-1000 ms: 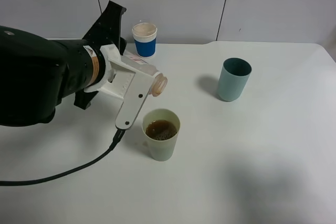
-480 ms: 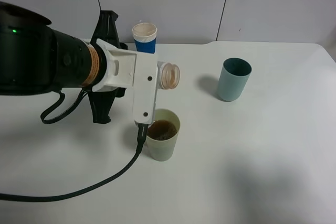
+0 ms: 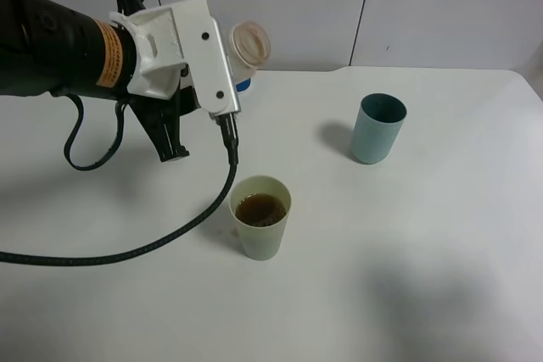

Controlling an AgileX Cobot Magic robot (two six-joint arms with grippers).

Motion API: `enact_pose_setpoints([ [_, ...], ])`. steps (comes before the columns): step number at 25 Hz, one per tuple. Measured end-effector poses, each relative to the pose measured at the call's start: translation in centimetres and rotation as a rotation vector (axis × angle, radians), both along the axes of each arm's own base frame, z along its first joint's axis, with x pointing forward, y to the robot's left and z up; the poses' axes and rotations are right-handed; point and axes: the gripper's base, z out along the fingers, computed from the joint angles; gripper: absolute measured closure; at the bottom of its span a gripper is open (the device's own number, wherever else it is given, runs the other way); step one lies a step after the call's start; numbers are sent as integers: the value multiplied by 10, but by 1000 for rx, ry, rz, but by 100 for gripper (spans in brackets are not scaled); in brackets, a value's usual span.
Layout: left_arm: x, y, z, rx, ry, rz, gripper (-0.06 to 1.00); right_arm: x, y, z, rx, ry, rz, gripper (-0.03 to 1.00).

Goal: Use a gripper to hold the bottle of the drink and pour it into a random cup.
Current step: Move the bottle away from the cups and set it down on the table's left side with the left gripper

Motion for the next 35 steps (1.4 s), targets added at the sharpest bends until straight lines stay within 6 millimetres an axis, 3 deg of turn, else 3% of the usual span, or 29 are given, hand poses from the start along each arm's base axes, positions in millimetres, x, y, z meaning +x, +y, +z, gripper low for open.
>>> enact_pose_setpoints([
  [9, 26, 28, 13, -199, -30, 101, 61, 0, 0, 0, 0, 0, 0, -3],
  [13, 35, 48, 7, -316, -50, 135, 61, 0, 0, 0, 0, 0, 0, -3],
  [21, 34, 81, -15, -484, -66, 192, 61, 0, 0, 0, 0, 0, 0, -3],
  [35, 31, 119, -24, -746, -177, 342, 61, 0, 0, 0, 0, 0, 0, -3],
])
